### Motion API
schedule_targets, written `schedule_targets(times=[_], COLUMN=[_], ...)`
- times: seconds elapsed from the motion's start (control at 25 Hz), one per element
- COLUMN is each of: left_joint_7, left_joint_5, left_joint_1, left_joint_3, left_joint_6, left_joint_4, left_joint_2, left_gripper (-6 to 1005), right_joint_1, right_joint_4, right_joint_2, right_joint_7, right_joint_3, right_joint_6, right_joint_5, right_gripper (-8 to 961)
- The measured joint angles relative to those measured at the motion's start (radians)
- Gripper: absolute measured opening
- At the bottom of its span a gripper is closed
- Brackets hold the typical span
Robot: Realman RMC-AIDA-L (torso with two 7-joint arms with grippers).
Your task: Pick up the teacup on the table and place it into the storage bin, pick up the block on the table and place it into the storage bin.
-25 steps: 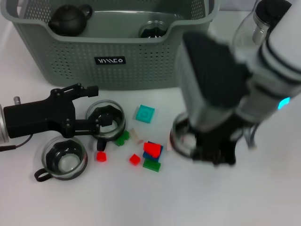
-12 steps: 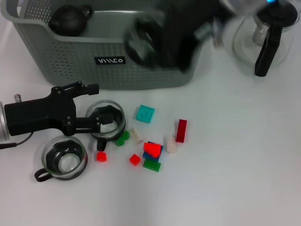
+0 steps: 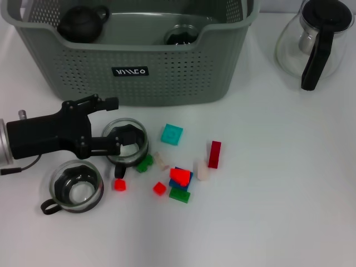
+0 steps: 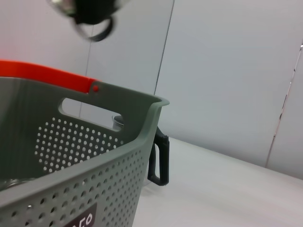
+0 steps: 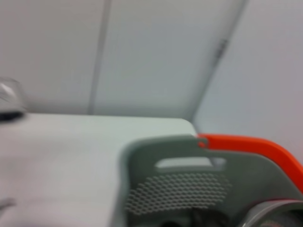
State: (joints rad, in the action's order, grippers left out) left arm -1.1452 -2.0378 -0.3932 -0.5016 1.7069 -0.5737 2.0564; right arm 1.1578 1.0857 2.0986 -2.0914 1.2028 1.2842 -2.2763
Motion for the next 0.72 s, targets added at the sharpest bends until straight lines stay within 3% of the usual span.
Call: schedule_targets(times=[0.32,0.56,0.72], left_joint_7=[-0.001,-0.002,-0.002], left_joint_5=[0.014,0.016,0.017], left_joint_1=[-0.015,-0.024,-0.025], left_joint_3=[0.000,0.000,0.000], left_joint_6=[0.005,0.009,0.007], left_joint_4=[0.004,0.007,0.008], left_joint_2=[0.004,0.004,0.007], left_gripper=[933,933,933], right_joint_1=[0.031,0.027,0.030], right_joint_4=[-0.350,-0.473,-0.520], right_joint_2=[0.006,0.008,0.009], right_joint_7=[0.193,0.226,0.232], right_joint_3=[0.043,0.163,0.197], right_joint_6=[-0.360,-0.584,-0.654], right_joint_5=[0.017,0.054,0.055], right_gripper=[55,55,55])
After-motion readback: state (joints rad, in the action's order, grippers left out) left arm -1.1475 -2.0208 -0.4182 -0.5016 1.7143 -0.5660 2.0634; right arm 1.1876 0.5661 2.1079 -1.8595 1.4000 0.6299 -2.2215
